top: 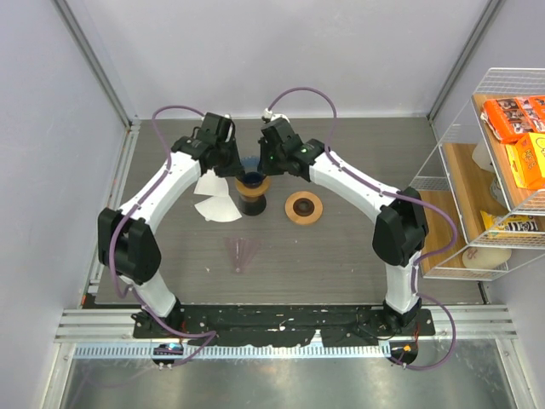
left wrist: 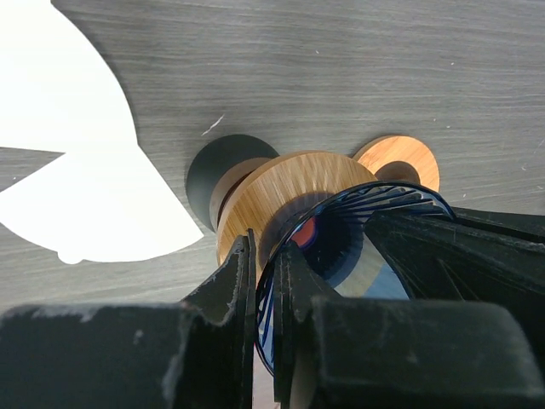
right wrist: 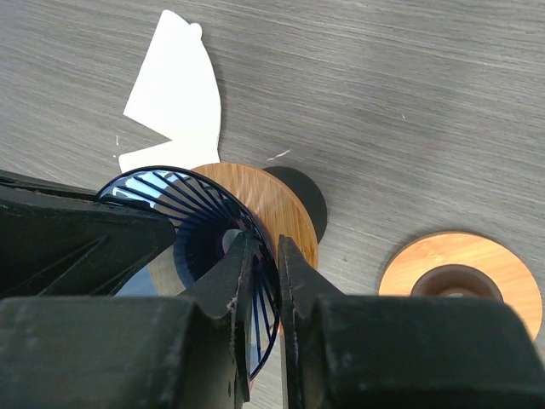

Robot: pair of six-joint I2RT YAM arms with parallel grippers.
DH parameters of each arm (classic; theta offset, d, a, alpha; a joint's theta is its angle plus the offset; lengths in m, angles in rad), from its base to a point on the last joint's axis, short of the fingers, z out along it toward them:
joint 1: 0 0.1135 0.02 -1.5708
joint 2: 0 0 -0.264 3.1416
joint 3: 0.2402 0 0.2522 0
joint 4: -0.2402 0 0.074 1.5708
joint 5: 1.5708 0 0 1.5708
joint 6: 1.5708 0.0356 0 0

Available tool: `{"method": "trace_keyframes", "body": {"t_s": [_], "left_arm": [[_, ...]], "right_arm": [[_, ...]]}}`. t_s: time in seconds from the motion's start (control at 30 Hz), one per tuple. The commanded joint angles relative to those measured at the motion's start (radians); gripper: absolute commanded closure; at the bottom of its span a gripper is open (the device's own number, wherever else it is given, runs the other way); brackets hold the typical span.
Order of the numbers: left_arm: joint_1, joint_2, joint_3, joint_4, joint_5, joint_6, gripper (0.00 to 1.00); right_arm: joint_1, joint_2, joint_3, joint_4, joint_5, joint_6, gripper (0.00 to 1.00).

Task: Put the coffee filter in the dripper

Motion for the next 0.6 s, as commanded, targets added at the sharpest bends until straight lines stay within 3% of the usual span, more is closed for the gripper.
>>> {"method": "trace_keyframes", "body": {"t_s": [0.0, 0.57], "left_arm": [[0.001, 0.067, 0.026, -0.265, -0.165, 0.044, 0.98], [0.001, 0.009, 0.086, -0.235, -0.071, 0.041, 0.77]], "right_arm": [[0.007, 0.083, 0.045, -0.361, 0.155, -0.043, 0.85], [0.015, 0.037, 0.135, -0.324, 0.157, -0.015, 0.73]]}}
